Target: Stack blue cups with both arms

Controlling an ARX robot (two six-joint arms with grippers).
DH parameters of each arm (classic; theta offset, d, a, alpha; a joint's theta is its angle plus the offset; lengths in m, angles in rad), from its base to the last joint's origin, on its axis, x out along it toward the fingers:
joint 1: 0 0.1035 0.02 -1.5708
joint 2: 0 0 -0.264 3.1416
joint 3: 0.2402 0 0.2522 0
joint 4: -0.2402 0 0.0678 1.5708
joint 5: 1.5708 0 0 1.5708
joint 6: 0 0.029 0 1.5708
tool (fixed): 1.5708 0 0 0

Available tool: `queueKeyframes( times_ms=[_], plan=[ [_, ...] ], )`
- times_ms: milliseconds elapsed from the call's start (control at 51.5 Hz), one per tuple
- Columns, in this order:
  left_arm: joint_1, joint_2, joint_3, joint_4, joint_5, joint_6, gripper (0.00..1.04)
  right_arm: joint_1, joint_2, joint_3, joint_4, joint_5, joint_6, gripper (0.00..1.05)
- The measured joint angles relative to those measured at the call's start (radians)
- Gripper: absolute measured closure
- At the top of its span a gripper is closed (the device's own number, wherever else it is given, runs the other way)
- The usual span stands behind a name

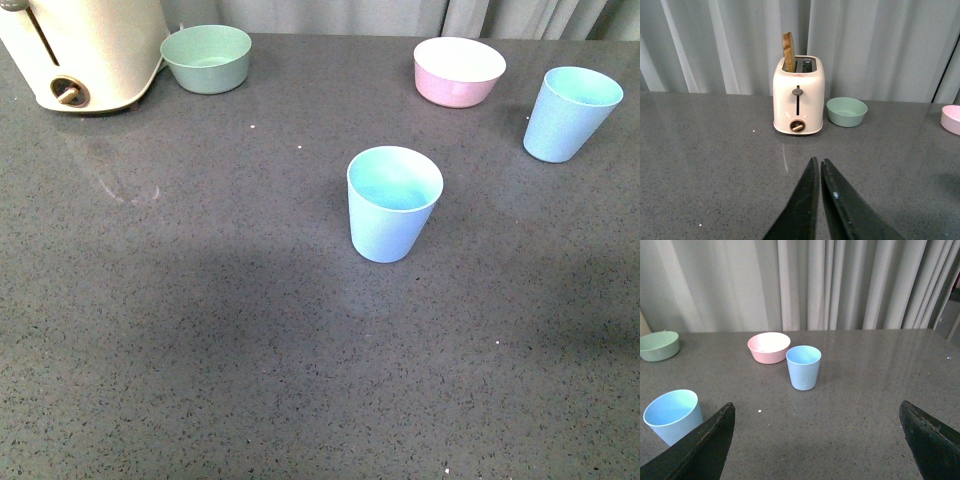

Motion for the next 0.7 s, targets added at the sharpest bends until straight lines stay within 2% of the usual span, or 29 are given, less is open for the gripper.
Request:
queueKeyframes(
  times_ms=[116,155,233,330,427,466,543,602,699],
  plan=[
    [0.000,0.000,0.000,0.000,0.000,0.000,0.76,-0.001,0.006,0.003,-0.011,-0.007,0.016,0.09],
    [0.000,0.000,0.000,0.000,0.000,0.000,0.67,-0.009,0.053,0.039,-0.126,-0.037,0.085,0.09],
    [0.000,0.000,0.000,0.000,0.000,0.000,0.53,-0.055,0.161,0.069,-0.209,-0.087,0.156,0.09],
    [0.000,0.000,0.000,0.000,0.000,0.000,0.32,-0.209,0.357,0.128,-0.082,-0.239,0.136,0.09],
    [0.000,0.000,0.000,0.000,0.000,0.000,0.18,-0.285,0.541,0.209,0.053,-0.287,0.048,0.09],
    [0.000,0.000,0.000,0.000,0.000,0.001,0.09,-0.300,0.645,0.257,0.113,-0.309,-0.010,0.09],
    [0.000,0.000,0.000,0.000,0.000,0.002,0.09,-0.304,0.838,0.352,0.183,-0.328,-0.121,0.09],
    [0.000,0.000,0.000,0.000,0.000,0.002,0.09,-0.297,0.980,0.430,0.181,-0.340,-0.214,0.09],
    [0.000,0.000,0.000,0.000,0.000,0.002,0.09,-0.275,1.218,0.570,0.155,-0.308,-0.381,0.09]
  ],
)
